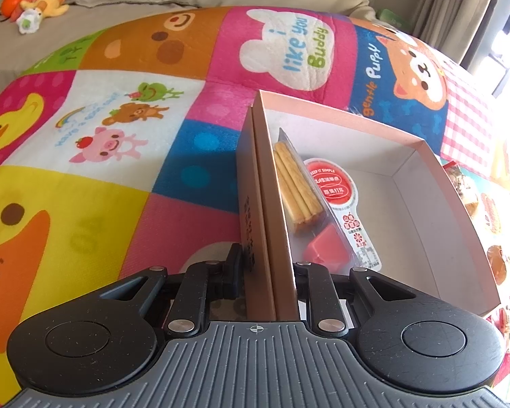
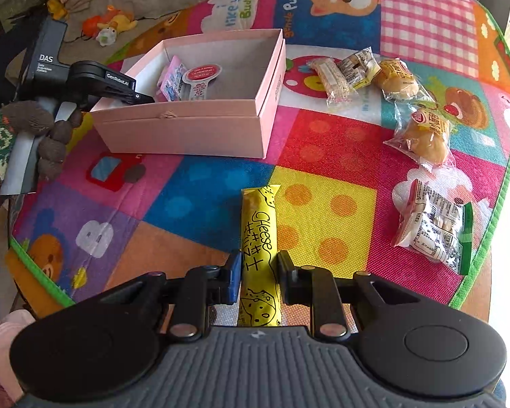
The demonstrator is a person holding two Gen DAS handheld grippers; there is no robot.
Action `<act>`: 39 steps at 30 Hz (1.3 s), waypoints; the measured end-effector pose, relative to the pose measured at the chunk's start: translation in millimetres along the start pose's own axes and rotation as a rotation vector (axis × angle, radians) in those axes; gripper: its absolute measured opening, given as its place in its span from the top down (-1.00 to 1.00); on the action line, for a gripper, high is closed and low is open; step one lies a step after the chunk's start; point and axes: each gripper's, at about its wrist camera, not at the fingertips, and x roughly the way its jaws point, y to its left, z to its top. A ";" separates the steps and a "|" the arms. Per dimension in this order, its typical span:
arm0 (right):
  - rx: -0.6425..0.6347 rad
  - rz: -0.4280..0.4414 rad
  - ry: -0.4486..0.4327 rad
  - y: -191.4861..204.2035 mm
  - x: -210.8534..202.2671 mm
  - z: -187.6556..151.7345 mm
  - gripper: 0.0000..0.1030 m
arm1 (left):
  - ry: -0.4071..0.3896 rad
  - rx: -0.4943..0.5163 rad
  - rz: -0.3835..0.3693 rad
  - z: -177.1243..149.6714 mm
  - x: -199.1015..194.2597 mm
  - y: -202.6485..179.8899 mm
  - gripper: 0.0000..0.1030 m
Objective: Organize objects
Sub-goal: 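Lower the yellow cheese stick into the pink box with the right tool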
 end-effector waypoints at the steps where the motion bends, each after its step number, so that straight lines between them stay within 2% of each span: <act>1: -0.005 0.014 -0.009 3.5 -7.9 2.2 0.58 | 0.000 -0.002 0.000 0.2 0.1 0.2 0.57; 8: -0.042 0.118 -0.119 27.8 -57.8 36.3 0.59 | 0.001 -0.007 -0.011 0.3 0.1 1.6 0.56; 13: -0.082 0.132 -0.227 41.5 -80.4 71.5 0.59 | -0.004 -0.012 -0.016 -0.2 0.0 2.8 0.55; 16: -0.106 0.135 -0.307 50.4 -80.6 95.0 0.59 | -0.006 -0.017 -0.021 -0.7 -0.1 3.9 0.55; 20: -0.101 0.131 -0.334 61.2 -48.5 126.7 0.59 | -0.008 -0.020 -0.031 -0.5 -0.2 5.7 0.53; 27: -0.133 0.009 -0.363 83.5 38.6 152.3 0.59 | -0.009 -0.025 -0.044 0.1 0.3 8.5 0.52; 32: -0.051 0.120 -0.267 70.3 76.6 154.7 0.57 | -0.010 -0.025 -0.047 0.3 0.4 9.1 0.51; 34: -0.027 0.124 -0.257 64.0 77.7 148.5 0.52 | -0.010 -0.025 -0.046 0.2 0.3 9.1 0.51; 37: -0.042 0.079 -0.289 53.0 61.9 133.9 0.25 | -0.010 -0.025 -0.046 0.3 0.2 9.2 0.51; 39: -0.056 0.038 -0.325 40.7 43.0 119.8 -0.01 | -0.010 -0.025 -0.044 0.4 0.3 9.0 0.52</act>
